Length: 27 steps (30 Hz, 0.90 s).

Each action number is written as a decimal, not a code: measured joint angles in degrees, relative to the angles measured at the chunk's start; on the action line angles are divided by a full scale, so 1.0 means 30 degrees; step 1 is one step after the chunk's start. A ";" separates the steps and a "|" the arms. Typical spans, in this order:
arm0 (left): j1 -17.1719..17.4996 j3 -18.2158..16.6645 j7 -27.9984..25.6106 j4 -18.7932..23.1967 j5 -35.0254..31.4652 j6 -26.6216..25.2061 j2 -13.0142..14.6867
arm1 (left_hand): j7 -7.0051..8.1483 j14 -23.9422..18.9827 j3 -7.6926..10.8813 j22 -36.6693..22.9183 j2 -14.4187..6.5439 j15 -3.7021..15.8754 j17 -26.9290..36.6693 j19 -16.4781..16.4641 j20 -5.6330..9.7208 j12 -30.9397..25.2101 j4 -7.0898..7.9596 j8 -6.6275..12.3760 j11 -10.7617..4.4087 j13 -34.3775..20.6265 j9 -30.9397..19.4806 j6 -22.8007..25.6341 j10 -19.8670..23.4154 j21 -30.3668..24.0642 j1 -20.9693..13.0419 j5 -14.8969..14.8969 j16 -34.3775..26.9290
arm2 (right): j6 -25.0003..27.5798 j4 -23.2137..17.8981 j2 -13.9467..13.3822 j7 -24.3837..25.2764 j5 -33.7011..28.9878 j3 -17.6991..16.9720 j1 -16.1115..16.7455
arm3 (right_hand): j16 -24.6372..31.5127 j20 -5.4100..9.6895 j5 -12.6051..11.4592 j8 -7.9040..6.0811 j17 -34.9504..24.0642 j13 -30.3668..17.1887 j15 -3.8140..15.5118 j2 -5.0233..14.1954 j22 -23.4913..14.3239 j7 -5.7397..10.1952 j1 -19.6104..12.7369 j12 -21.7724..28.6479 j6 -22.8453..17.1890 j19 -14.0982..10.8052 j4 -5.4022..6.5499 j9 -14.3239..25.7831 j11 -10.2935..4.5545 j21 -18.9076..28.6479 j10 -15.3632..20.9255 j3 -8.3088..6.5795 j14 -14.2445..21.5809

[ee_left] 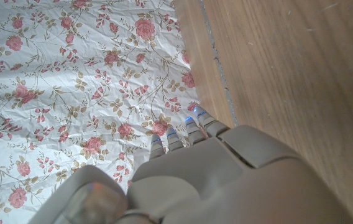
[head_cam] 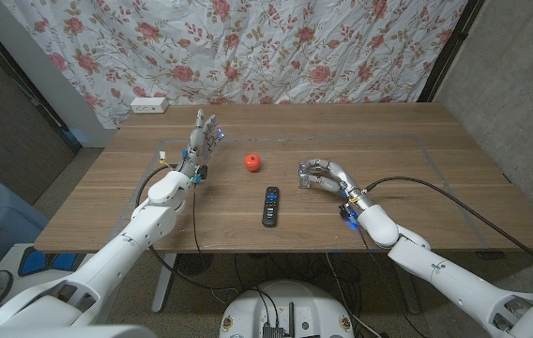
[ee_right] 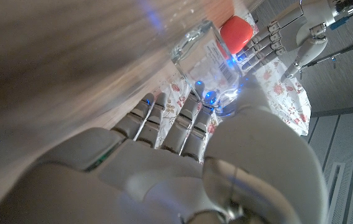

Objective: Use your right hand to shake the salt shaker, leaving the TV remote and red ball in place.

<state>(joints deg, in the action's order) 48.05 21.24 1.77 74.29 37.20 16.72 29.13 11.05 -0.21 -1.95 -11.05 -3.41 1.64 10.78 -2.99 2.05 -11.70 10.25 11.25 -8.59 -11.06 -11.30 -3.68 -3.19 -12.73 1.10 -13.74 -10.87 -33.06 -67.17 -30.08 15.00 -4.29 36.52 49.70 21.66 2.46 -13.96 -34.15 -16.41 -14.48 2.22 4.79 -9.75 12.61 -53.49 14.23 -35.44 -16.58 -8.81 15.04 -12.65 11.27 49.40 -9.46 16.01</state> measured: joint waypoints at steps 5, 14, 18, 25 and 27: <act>-0.0001 0.0001 0.0000 0.0000 0.0000 0.0005 -0.0002 | 0.0000 0.0000 0.0000 0.0000 0.0001 -0.0001 0.0000 0.0000 0.0000 0.0000 0.0000 0.0000 0.0000 0.0000 0.0000 0.0000 0.0000 0.0000 0.0000 0.0000 0.0000 | 0.0062 -0.0021 0.0051 0.0214 -0.0094 -0.0026 0.0008 | 0.0242 -0.0068 0.0018 -0.0166 -0.0157 -0.0148 0.0045 0.0173 0.0001 -0.0036 -0.0175 0.0077 -0.0244 -0.0204 -0.0020 0.0004 -0.0008 0.0000 0.0372 0.0022 0.0309; -0.0002 0.0002 0.0000 -0.0001 0.0000 0.0006 -0.0004 | 0.0000 0.0001 0.0000 0.0000 0.0001 0.0000 0.0000 0.0000 0.0000 0.0000 0.0000 0.0000 0.0000 0.0000 0.0000 0.0000 0.0000 0.0000 0.0000 0.0000 0.0000 | 0.0309 -0.0211 0.0108 0.0645 -0.0160 -0.0149 0.0026 | 0.0443 -0.0103 0.0091 -0.0368 -0.0257 -0.0281 0.0009 0.0171 0.0002 -0.0170 -0.0427 0.0140 -0.0439 -0.0443 -0.0043 -0.0146 0.0122 0.0000 0.0639 0.0046 0.0542; -0.0002 0.0002 0.0000 -0.0001 0.0000 0.0006 -0.0003 | 0.0000 0.0000 0.0000 0.0000 0.0001 0.0000 -0.0001 0.0000 0.0000 0.0000 0.0000 0.0000 0.0000 0.0000 0.0001 0.0000 0.0000 0.0000 0.0000 0.0000 0.0000 | 0.0500 -0.0393 0.0083 0.0783 -0.0162 -0.0206 0.0053 | 0.0596 -0.0027 0.0147 -0.0486 -0.0347 -0.0357 0.0007 0.0171 0.0002 -0.0309 -0.0427 0.0207 -0.0578 -0.0518 -0.0045 -0.0194 0.0149 0.0000 0.0813 0.0048 0.0676; -0.0002 0.0002 0.0000 -0.0001 0.0000 0.0006 -0.0001 | 0.0000 0.0001 0.0000 0.0000 0.0001 0.0000 0.0000 0.0000 0.0000 0.0000 0.0000 0.0000 0.0000 0.0001 0.0000 0.0000 0.0000 0.0000 0.0000 0.0000 0.0000 | 0.0893 -0.0779 -0.0078 0.0924 -0.0171 -0.0369 0.0092 | 0.0691 0.0000 0.0165 -0.0565 -0.0346 -0.0371 0.0090 0.0171 0.0003 -0.0411 -0.0427 0.0206 -0.0680 -0.0682 -0.0067 -0.0236 0.0188 0.0000 0.0981 0.0074 0.0890; -0.0003 0.0002 0.0000 -0.0001 -0.0001 0.0006 0.0000 | 0.0000 0.0000 0.0000 0.0000 0.0001 0.0000 -0.0001 0.0000 0.0000 0.0000 0.0000 0.0000 0.0000 0.0000 0.0000 0.0000 0.0000 0.0000 0.0000 0.0000 0.0000 | 0.1036 -0.0918 -0.0154 0.0967 -0.0176 -0.0442 0.0097 | 0.0691 0.0000 0.0166 -0.0565 -0.0346 -0.0463 0.0040 0.0171 0.0003 -0.0412 -0.0427 0.0206 -0.0681 -0.0682 -0.0067 -0.0247 0.0189 0.0000 0.0982 0.0074 0.1056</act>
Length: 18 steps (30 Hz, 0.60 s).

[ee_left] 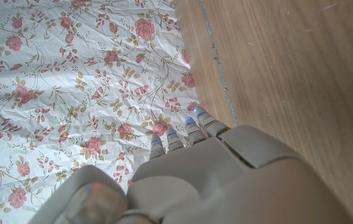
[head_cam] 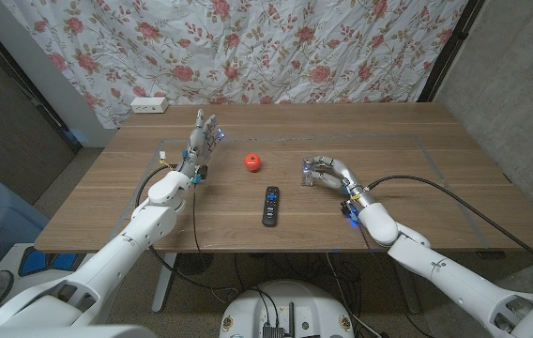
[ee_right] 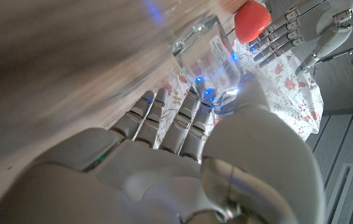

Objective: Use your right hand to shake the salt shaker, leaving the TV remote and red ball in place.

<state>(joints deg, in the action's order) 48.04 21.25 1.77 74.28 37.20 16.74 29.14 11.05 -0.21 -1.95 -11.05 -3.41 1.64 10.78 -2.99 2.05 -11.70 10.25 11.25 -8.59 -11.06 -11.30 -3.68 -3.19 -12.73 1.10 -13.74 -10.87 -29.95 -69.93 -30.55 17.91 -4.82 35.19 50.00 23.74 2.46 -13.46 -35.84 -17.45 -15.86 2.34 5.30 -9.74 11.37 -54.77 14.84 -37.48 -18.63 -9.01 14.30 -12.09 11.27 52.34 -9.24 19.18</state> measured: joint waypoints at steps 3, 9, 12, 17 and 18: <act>0.0001 0.0000 0.0000 0.0000 0.0000 0.0000 0.0001 | 0.0000 0.0000 0.0000 0.0000 0.0000 0.0000 0.0000 0.0000 0.0000 0.0000 0.0000 0.0000 0.0000 0.0001 0.0000 0.0000 0.0000 0.0000 0.0000 0.0000 0.0000 | 0.0097 -0.0195 -0.0093 0.0034 -0.0002 -0.0108 0.0002 | 0.0000 0.0054 0.0000 -0.0090 0.0000 -0.0049 0.0004 0.0000 0.0000 -0.0099 0.0000 0.0003 -0.0099 -0.0081 0.0000 -0.0034 0.0100 0.0150 0.0100 0.0000 -0.0004; 0.0000 0.0000 -0.0002 0.0001 0.0001 0.0001 0.0002 | 0.0000 0.0000 0.0000 0.0000 0.0000 0.0000 0.0000 0.0000 0.0000 0.0000 0.0000 0.0000 0.0000 0.0000 0.0000 0.0000 0.0000 0.0000 0.0000 0.0000 0.0000 | 0.0361 -0.0564 -0.0227 0.0152 0.0026 -0.0295 0.0002 | 0.0000 -0.0069 0.0054 -0.0143 0.0001 -0.0027 0.0004 0.0000 0.0001 -0.0098 0.0000 0.0072 -0.0099 -0.0204 0.0000 -0.0106 0.0099 0.0150 0.0099 0.0001 -0.0005; 0.0000 0.0000 -0.0004 0.0001 0.0001 0.0000 0.0002 | 0.0000 0.0000 0.0000 0.0000 0.0000 0.0001 0.0000 0.0000 0.0000 0.0000 0.0000 0.0000 0.0000 0.0001 0.0000 0.0000 0.0000 0.0000 0.0000 0.0000 0.0000 | 0.0512 -0.0752 -0.0288 0.0182 0.0065 -0.0389 0.0001 | 0.0038 -0.0069 0.0055 -0.0143 0.0002 -0.0025 0.0007 0.0000 0.0001 -0.0099 0.0000 0.0072 -0.0098 -0.0204 -0.0001 -0.0114 0.0098 0.0150 0.0099 0.0001 -0.0003; 0.0002 -0.0001 -0.0005 0.0003 0.0001 0.0000 0.0002 | 0.0000 0.0001 0.0000 0.0000 0.0000 0.0000 0.0000 0.0000 0.0000 0.0000 0.0000 0.0000 0.0000 0.0001 0.0000 0.0000 0.0000 0.0000 0.0000 0.0000 0.0000 | 0.0756 -0.1081 -0.0397 0.0192 0.0156 -0.0547 -0.0003 | 0.0071 -0.0069 0.0056 -0.0142 0.0002 -0.0054 0.0036 0.0000 0.0001 -0.0098 0.0000 0.0071 -0.0098 -0.0203 -0.0002 -0.0118 0.0202 0.0150 0.0202 0.0002 0.0236; 0.0002 -0.0001 -0.0005 0.0003 0.0000 0.0000 0.0002 | 0.0000 0.0000 0.0000 0.0000 0.0000 0.0000 0.0000 0.0000 0.0000 0.0000 0.0000 0.0000 0.0000 0.0000 0.0000 0.0000 0.0000 0.0000 0.0000 0.0000 0.0000 | 0.0756 -0.1150 -0.0419 0.0192 0.0156 -0.0574 -0.0006 | 0.0071 -0.0069 0.0057 -0.0142 0.0003 -0.0063 0.0036 0.0000 0.0001 -0.0098 0.0000 0.0071 -0.0098 -0.0203 -0.0002 -0.0118 0.0202 0.0151 0.0203 0.0002 0.0236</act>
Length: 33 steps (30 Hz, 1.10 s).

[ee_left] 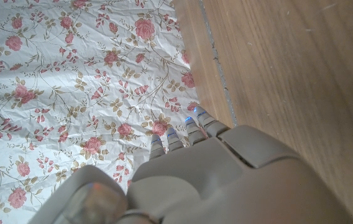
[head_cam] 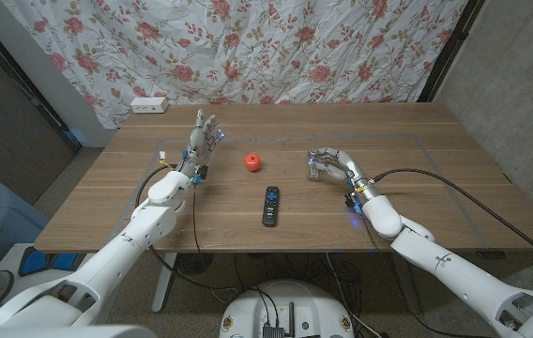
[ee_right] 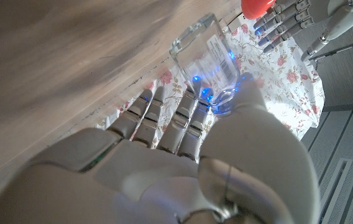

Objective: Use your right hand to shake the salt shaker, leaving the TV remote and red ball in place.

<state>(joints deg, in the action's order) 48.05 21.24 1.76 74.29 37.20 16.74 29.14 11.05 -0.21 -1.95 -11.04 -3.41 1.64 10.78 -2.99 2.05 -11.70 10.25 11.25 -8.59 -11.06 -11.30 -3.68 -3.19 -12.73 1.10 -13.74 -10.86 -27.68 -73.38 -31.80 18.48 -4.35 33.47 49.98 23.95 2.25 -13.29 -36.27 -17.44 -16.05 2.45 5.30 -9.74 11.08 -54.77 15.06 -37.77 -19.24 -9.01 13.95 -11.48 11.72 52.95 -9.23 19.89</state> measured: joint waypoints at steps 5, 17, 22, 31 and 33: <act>0.0000 0.0000 0.0000 0.0000 0.0000 0.0000 -0.0002 | 0.0000 0.0000 0.0000 0.0000 0.0000 0.0000 0.0000 0.0000 0.0000 0.0000 0.0000 0.0000 0.0000 0.0001 0.0000 0.0000 0.0000 0.0000 0.0000 0.0000 0.0000 | 0.0385 -0.0358 -0.0142 0.0000 0.0065 -0.0140 -0.0022 | 0.0000 0.0036 0.0015 0.0003 0.0001 -0.0030 0.0000 0.0000 0.0001 -0.0105 0.0000 -0.0001 -0.0105 -0.0173 0.0000 -0.0033 0.0000 0.0000 0.0000 0.0000 -0.0001; -0.0001 0.0000 0.0003 0.0000 0.0000 0.0000 -0.0010 | 0.0000 0.0000 0.0000 0.0000 0.0000 0.0000 0.0000 0.0000 0.0000 0.0000 0.0000 0.0000 0.0000 0.0001 0.0000 0.0000 0.0000 0.0000 0.0000 0.0000 0.0000 | 0.1383 -0.1388 -0.0618 0.0028 0.0007 -0.0498 -0.0044 | 0.0147 0.0098 0.0087 -0.0220 0.0002 -0.0120 -0.0032 0.0000 0.0001 -0.0206 0.0000 -0.0011 -0.0206 -0.0653 0.0011 -0.0127 0.0064 0.0131 0.0271 -0.0011 0.0443; -0.0001 0.0000 0.0007 -0.0001 0.0000 0.0000 -0.0010 | 0.0000 0.0000 0.0000 0.0000 0.0000 0.0000 0.0000 0.0000 0.0000 0.0000 0.0000 0.0000 0.0000 0.0000 0.0000 0.0000 0.0000 0.0000 0.0000 0.0000 0.0000 | 0.1781 -0.1836 -0.0835 0.0149 -0.0139 -0.0625 0.0017 | 0.0271 0.0033 0.0089 -0.0219 -0.0090 -0.0194 0.0096 0.0000 0.0002 -0.0206 0.0000 -0.0014 -0.0206 -0.0717 0.0011 -0.0158 0.0133 0.0146 0.0340 -0.0011 0.0592; -0.0002 0.0000 0.0008 -0.0003 0.0000 0.0000 -0.0009 | 0.0000 0.0000 0.0000 -0.0001 0.0000 0.0000 0.0000 0.0000 0.0000 0.0000 0.0000 -0.0001 0.0000 0.0001 0.0001 0.0000 0.0000 0.0000 0.0000 0.0000 0.0000 | 0.2355 -0.2677 -0.1297 0.0343 -0.0526 -0.0873 0.0118 | 0.0355 0.0034 0.0152 -0.0226 -0.0088 -0.0221 0.0000 -0.0181 0.0002 -0.0311 -0.0181 0.0073 -0.0311 -0.0854 0.0011 -0.0182 0.0167 0.0147 0.0515 -0.0012 0.0682; 0.0000 0.0001 0.0008 -0.0003 0.0000 0.0000 -0.0008 | 0.0000 0.0000 0.0000 0.0000 0.0000 0.0000 0.0000 0.0000 0.0000 0.0000 0.0000 0.0000 0.0000 0.0001 0.0000 0.0000 0.0000 0.0000 0.0000 0.0000 0.0000 | 0.2425 -0.2791 -0.1380 0.0359 -0.0599 -0.0903 0.0119 | 0.0355 0.0034 0.0153 -0.0335 -0.0088 -0.0275 0.0000 -0.0181 0.0001 -0.0311 -0.0180 0.0073 -0.0311 -0.0853 0.0012 -0.0247 0.0166 0.0147 0.0516 -0.0012 0.0682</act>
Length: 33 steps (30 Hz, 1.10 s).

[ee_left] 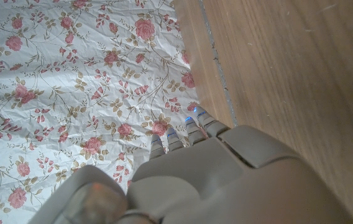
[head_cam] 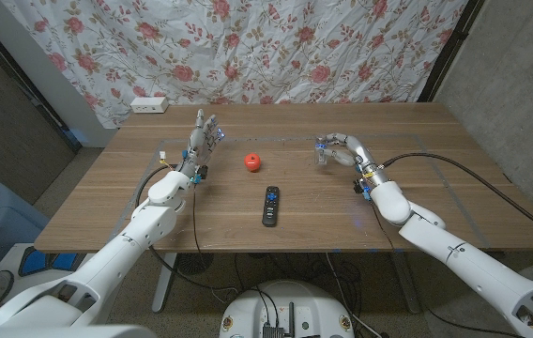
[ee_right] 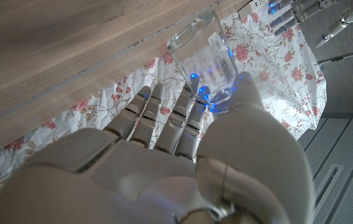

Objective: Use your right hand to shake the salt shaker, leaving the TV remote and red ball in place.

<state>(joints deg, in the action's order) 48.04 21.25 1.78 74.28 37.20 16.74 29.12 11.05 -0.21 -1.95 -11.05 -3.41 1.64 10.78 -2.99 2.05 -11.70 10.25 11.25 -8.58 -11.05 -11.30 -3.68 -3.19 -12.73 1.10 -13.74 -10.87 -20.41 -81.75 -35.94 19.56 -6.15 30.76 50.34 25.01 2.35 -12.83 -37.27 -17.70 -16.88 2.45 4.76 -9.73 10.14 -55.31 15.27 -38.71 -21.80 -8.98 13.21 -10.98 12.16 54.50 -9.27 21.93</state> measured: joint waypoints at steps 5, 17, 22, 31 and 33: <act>-0.0002 0.0000 0.0000 0.0000 0.0000 0.0000 0.0002 | 0.0000 0.0000 0.0000 0.0000 0.0000 0.0000 0.0000 0.0000 0.0000 0.0000 0.0000 0.0000 0.0000 0.0000 0.0001 0.0000 0.0000 0.0000 0.0000 0.0000 0.0000 | 0.0237 -0.0418 -0.0336 0.0016 -0.0295 -0.0119 -0.0005 | 0.0076 0.0009 0.0010 -0.0040 -0.0047 -0.0010 0.0000 0.0000 0.0000 0.0001 0.0000 0.0000 0.0001 -0.0009 -0.0036 -0.0020 -0.0026 0.0000 0.0025 -0.0036 -0.0001; -0.0008 0.0002 -0.0007 0.0000 -0.0005 0.0000 0.0000 | 0.0000 0.0000 0.0000 0.0000 0.0000 0.0000 0.0000 0.0000 0.0000 0.0000 0.0000 0.0000 0.0000 0.0000 0.0000 0.0000 0.0000 0.0000 0.0000 0.0000 0.0000 | 0.0996 -0.1432 -0.1170 0.0016 -0.1230 -0.0383 -0.0105 | 0.0079 0.0037 0.0066 -0.0037 -0.0092 -0.0112 0.0039 0.0000 0.0001 0.0004 0.0000 -0.0006 0.0003 -0.0174 -0.0063 -0.0016 0.0053 0.0000 0.0105 -0.0060 0.0306; -0.0009 0.0007 -0.0008 0.0000 -0.0007 0.0000 -0.0004 | 0.0000 0.0000 0.0000 -0.0001 0.0000 0.0000 0.0000 0.0000 0.0000 0.0000 0.0000 0.0000 0.0000 0.0000 0.0000 0.0000 0.0000 0.0000 0.0000 0.0000 0.0000 | 0.1304 -0.1866 -0.1551 0.0015 -0.1686 -0.0478 -0.0126 | 0.0080 0.0034 0.0068 -0.0035 -0.0091 -0.0112 0.0029 0.0000 0.0001 -0.0038 0.0000 -0.0009 -0.0039 -0.0308 -0.0064 -0.0075 0.0075 0.0000 0.0127 -0.0058 0.0446; -0.0009 0.0008 -0.0007 -0.0010 -0.0007 0.0000 -0.0009 | 0.0000 0.0000 0.0000 0.0000 0.0000 0.0000 0.0000 0.0000 0.0000 0.0000 0.0000 0.0000 0.0000 0.0000 0.0001 0.0000 0.0000 0.0000 0.0000 0.0000 0.0000 | 0.1935 -0.2639 -0.2232 0.0022 -0.2799 -0.0592 -0.0191 | 0.0080 0.0100 0.0085 -0.0026 -0.0035 -0.0189 0.0094 0.0000 0.0001 -0.0100 0.0000 -0.0015 -0.0100 -0.0374 -0.0058 -0.0109 0.0075 0.0000 0.0126 -0.0061 0.0571; -0.0010 0.0007 -0.0008 -0.0013 -0.0007 0.0000 -0.0008 | 0.0000 0.0000 0.0000 0.0000 0.0000 0.0001 0.0001 0.0000 0.0000 0.0000 0.0000 0.0000 0.0000 0.0000 0.0001 0.0000 0.0000 0.0000 0.0000 0.0000 0.0000 | 0.2110 -0.2840 -0.2393 0.0057 -0.3140 -0.0592 -0.0212 | 0.0080 0.0099 0.0121 -0.0014 -0.0036 -0.0189 0.0061 0.0000 0.0001 -0.0100 0.0000 -0.0024 -0.0100 -0.0375 -0.0058 -0.0108 0.0075 0.0000 0.0126 -0.0061 0.0624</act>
<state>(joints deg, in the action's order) 48.02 21.27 1.76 74.24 37.18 16.74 29.09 11.05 -0.21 -1.95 -11.04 -3.41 1.64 10.78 -2.99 2.05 -11.70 10.25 11.25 -8.59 -11.05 -11.30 -3.68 -3.19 -12.73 1.10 -13.74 -10.87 -14.07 -90.27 -43.12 19.73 -15.57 28.98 49.70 25.25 2.65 -12.46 -37.32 -17.81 -17.44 2.64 4.76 -9.73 9.84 -55.32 15.20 -39.01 -22.92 -9.15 12.88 -10.76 12.16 54.88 -9.45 23.81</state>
